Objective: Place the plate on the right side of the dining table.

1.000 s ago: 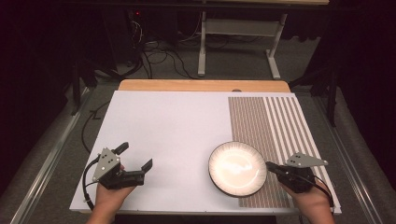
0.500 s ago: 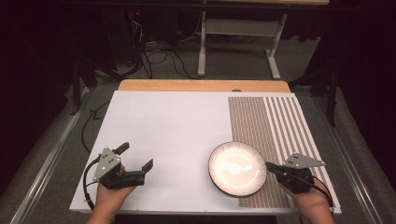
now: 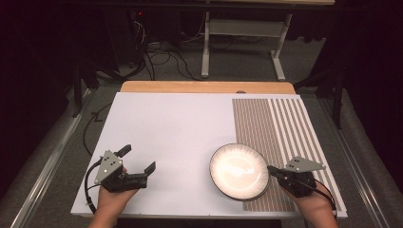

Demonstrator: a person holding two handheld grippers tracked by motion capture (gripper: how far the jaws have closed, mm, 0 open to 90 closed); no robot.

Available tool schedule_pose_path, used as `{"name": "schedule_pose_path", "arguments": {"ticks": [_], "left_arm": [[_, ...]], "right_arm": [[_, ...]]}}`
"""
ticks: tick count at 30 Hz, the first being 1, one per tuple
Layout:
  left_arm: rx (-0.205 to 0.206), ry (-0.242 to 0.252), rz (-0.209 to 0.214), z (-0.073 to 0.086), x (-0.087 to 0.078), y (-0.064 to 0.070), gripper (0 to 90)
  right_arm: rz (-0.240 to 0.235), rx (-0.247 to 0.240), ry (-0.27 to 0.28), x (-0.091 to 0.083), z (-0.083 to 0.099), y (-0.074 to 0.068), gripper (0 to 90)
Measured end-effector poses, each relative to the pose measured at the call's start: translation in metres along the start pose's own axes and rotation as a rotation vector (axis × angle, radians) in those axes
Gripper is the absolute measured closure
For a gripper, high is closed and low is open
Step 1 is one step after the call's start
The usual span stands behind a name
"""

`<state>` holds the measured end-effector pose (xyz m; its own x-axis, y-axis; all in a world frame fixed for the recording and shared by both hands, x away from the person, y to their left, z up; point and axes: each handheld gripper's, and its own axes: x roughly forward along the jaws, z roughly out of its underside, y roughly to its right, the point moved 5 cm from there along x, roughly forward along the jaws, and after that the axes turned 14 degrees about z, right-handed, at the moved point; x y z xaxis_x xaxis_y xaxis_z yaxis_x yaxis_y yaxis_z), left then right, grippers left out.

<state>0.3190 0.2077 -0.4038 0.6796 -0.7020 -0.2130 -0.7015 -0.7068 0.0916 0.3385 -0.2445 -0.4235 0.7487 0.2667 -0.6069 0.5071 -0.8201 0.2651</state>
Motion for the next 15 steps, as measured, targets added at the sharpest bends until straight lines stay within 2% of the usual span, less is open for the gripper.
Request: {"name": "schedule_pose_path", "arguments": {"ticks": [11, 15], "left_arm": [[-0.002, 0.003, 0.004, 0.0, 0.0, 0.0, 0.1], [-0.004, 0.005, 0.005, 0.0, 0.0, 0.0, 0.1]], "right_arm": [[-0.038, -0.021, -0.008, 0.006, -0.003, -0.012, 90.0], [-0.033, -0.024, -0.009, 0.006, -0.003, -0.013, 90.0]]}}
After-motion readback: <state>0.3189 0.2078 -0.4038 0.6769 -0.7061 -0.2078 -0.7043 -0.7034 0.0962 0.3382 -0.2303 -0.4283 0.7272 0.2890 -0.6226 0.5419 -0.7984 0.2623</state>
